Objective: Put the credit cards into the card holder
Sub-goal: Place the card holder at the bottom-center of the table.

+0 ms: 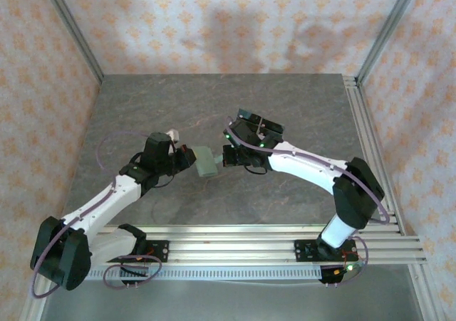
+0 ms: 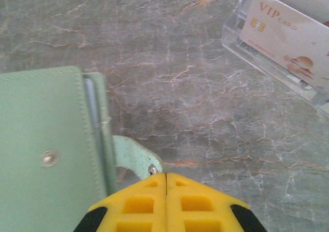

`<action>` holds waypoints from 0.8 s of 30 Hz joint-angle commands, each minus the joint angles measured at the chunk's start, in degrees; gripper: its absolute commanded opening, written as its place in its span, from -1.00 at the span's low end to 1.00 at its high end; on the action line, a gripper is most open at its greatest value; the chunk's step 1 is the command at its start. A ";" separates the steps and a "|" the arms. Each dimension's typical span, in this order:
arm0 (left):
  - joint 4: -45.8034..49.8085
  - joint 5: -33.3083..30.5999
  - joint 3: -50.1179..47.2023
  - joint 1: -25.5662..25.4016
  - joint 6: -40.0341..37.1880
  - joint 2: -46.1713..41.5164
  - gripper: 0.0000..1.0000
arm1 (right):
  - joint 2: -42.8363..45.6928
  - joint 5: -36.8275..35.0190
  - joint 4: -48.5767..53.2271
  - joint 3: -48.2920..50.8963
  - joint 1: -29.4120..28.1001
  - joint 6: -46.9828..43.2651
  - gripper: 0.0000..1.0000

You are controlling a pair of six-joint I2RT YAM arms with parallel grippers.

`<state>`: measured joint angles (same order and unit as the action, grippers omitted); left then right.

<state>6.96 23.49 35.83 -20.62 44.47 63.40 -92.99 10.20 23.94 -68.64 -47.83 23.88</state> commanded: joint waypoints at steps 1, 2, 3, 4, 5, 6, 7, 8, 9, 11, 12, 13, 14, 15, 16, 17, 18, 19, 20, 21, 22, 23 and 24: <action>-2.28 -1.68 -1.48 0.05 -1.38 1.88 -0.84 | 3.02 2.48 -1.16 1.29 -0.06 1.75 -1.00; -2.79 -1.60 -2.02 -0.03 -1.49 2.63 -0.74 | 3.27 3.16 -1.31 1.47 -0.07 2.13 -1.00; -3.37 -1.59 -2.54 -0.01 -1.49 3.35 -0.54 | 3.51 3.96 -1.55 1.76 -0.07 2.54 -1.00; -3.76 -1.68 -2.97 -0.07 -1.49 3.84 -0.35 | 3.73 4.52 -1.70 1.92 -0.12 2.78 -1.00; -4.07 -1.80 -3.37 -0.11 -1.62 4.39 -0.15 | 3.87 4.95 -1.83 2.23 -0.20 3.04 -1.00; -4.03 -2.02 -3.62 -0.20 -1.87 4.80 0.00 | 3.98 5.16 -1.96 2.65 -0.24 3.21 -1.00; -3.91 -2.43 -3.90 -0.21 -2.24 5.21 0.13 | 4.12 5.27 -1.95 2.93 -0.41 3.40 -1.00; -3.79 -2.70 -4.15 -0.26 -2.60 5.29 0.22 | 4.37 5.32 -1.95 3.30 -0.44 3.54 -1.00; -3.72 -2.86 -4.39 -0.30 -2.78 5.42 0.27 | 4.61 5.36 -1.95 3.67 -0.50 3.72 -1.00; -3.16 -3.08 -4.39 -0.47 -3.41 5.42 0.35 | 5.31 5.47 -2.19 4.54 -0.67 4.23 -1.00; -2.78 -3.11 -4.27 -0.63 -3.67 5.42 0.38 | 5.78 5.54 -2.37 4.89 -0.77 4.57 -1.00; -2.31 -3.27 -4.01 -0.84 -3.98 5.42 0.39 | 6.34 5.54 -2.60 5.32 -0.85 4.91 -1.00; -1.94 -3.39 -3.72 -1.20 -4.25 5.39 0.40 | 6.83 5.54 -2.87 5.60 -0.94 5.19 -1.00; -1.65 -3.68 -3.51 -1.50 -4.45 5.42 0.41 | 7.20 5.54 -2.99 5.78 -1.01 5.30 -1.00; -1.46 -3.90 -3.17 -1.81 -4.64 5.53 0.42 | 7.45 5.41 -3.03 5.88 -1.01 5.38 -1.00; -1.31 -4.06 -2.83 -2.18 -4.82 5.75 0.42 | 7.69 5.36 -2.94 5.91 -1.03 5.39 -1.00; -1.10 -4.36 -2.47 -2.56 -4.91 5.89 0.43 | 7.81 5.28 -2.89 5.89 -1.03 5.37 -1.00; -1.03 -4.54 -1.95 -2.97 -5.09 6.18 0.44 | 7.89 5.27 -2.82 5.85 -1.03 5.30 -1.00; -0.66 -4.93 -1.29 -3.41 -5.33 6.56 0.44 | 7.91 5.35 -2.74 5.78 -1.02 5.30 -1.00; -0.25 -5.17 -0.69 -3.86 -5.72 7.01 0.45 | 8.06 5.43 -2.69 5.69 -1.03 5.30 -1.00; 0.16 -5.57 0.10 -4.45 -6.03 7.40 0.45 | 8.22 5.45 -2.82 5.71 -1.01 5.30 -1.00; 0.46 -5.80 0.79 -4.93 -6.38 8.01 0.45 | 8.36 5.45 -2.85 5.71 -1.01 5.32 -1.00; 0.72 -6.14 1.33 -5.40 -6.62 8.57 0.46 | 8.54 5.41 -2.93 5.66 -1.03 5.39 -1.00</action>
<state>5.93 19.90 34.33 -24.91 40.12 70.98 -86.17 15.51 21.82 -63.09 -48.51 28.53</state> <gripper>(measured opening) 0.725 0.040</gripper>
